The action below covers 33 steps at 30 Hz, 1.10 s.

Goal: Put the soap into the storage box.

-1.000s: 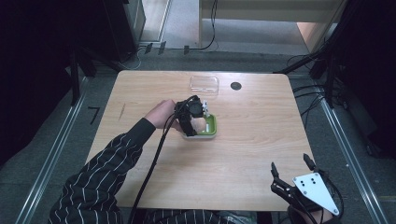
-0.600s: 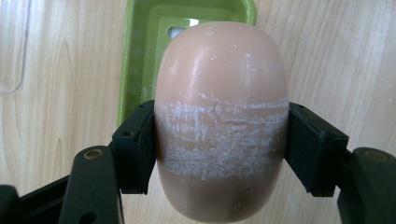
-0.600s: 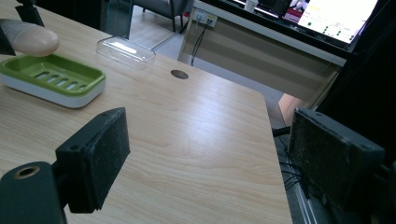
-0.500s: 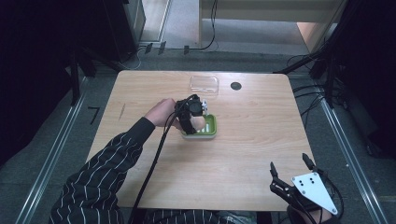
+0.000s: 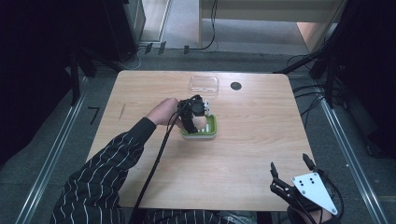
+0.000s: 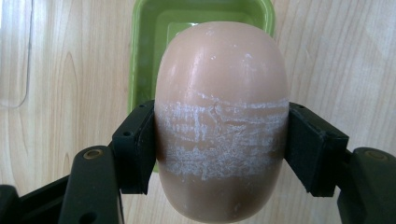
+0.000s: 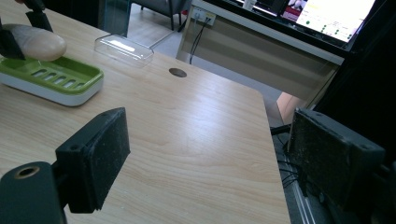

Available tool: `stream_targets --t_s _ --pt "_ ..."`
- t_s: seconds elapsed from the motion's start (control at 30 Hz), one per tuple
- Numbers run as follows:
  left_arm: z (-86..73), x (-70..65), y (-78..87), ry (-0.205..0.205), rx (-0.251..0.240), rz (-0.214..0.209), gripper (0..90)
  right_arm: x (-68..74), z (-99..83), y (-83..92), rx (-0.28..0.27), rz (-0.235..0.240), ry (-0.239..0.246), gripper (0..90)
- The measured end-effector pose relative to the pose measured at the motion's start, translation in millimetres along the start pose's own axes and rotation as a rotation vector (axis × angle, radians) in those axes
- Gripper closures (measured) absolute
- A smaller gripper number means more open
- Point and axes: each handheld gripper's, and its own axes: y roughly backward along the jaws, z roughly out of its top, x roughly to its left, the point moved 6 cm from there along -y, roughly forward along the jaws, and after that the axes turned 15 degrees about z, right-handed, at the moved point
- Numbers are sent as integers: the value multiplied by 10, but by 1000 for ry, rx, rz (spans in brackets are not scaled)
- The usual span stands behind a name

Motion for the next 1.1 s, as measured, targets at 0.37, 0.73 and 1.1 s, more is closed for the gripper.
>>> stream_targets --t_s 0.37,0.73,1.1 --pt "34 66 -106 12 -20 22 336 -5 -12 21 5 -8 4 134" --pt "53 68 -260 3 -3 2 335 -15 -29 58 9 -20 2 134" --pt "98 42 -364 -4 -4 -3 335 -20 -41 81 11 -27 -1 134"
